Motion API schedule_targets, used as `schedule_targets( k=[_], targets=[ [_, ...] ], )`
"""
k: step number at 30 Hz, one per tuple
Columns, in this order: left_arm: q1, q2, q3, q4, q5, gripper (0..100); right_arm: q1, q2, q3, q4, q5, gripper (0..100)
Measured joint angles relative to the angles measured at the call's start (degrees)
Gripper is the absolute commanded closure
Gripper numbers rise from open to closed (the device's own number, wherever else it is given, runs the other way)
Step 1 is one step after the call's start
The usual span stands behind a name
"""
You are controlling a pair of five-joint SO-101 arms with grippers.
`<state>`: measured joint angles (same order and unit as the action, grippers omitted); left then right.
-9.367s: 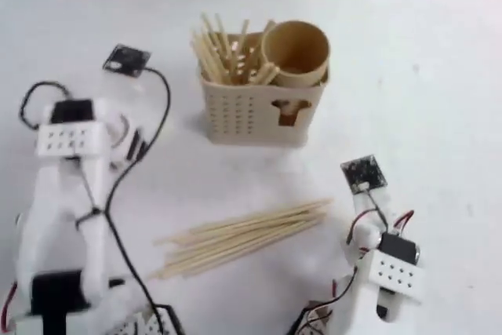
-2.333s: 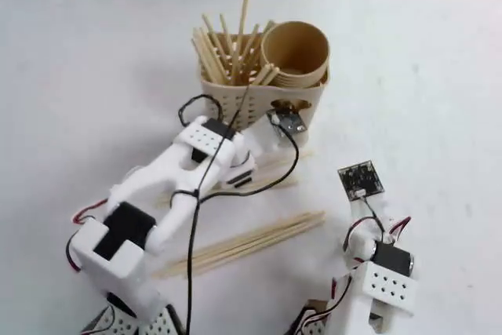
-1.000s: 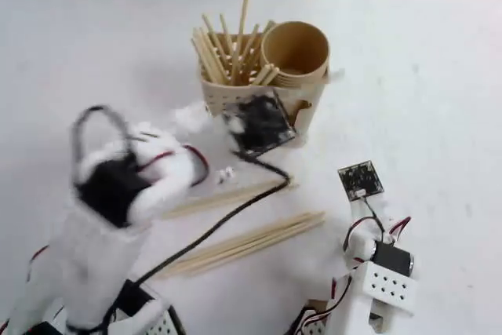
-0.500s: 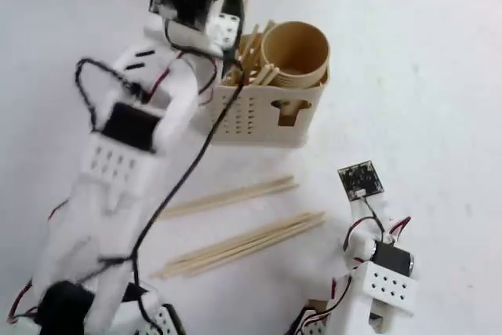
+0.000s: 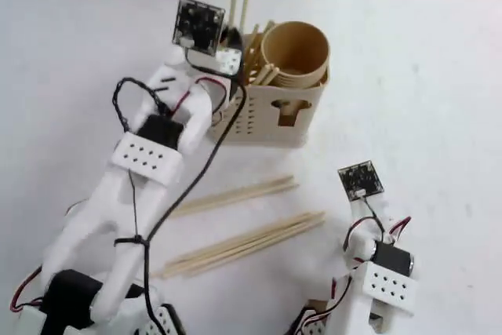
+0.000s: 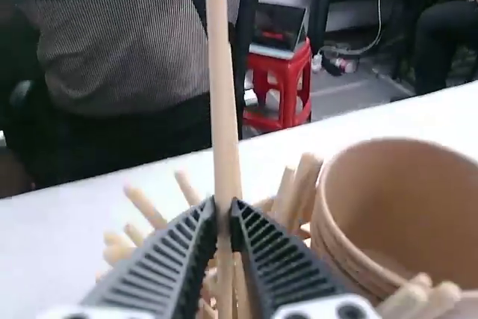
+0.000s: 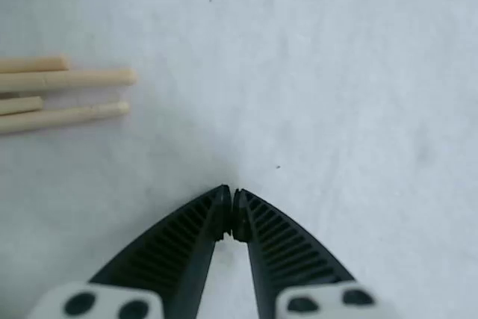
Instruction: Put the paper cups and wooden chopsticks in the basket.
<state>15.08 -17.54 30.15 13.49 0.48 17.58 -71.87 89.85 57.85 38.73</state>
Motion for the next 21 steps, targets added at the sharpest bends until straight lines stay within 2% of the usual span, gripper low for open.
schedule_targets(
  k=[4, 10, 17, 21],
  targets=[
    [0.0, 0.0, 1.49, 0.0, 0.0, 93, 0.0, 0.0, 0.0, 0.0, 0.0, 98.1],
    [-0.18, -0.35, 1.67, 0.0, 0.0, 92, 0.0, 0.0, 0.0, 0.0, 0.0, 98.1],
    [-0.18, -7.82, 1.67, 2.2, 0.0, 92, 0.0, 0.0, 0.0, 0.0, 0.0, 98.1],
    [-0.18, -8.44, -0.26, 2.37, 0.0, 84, 0.0, 0.0, 0.0, 0.0, 0.0, 98.1]
  ],
)
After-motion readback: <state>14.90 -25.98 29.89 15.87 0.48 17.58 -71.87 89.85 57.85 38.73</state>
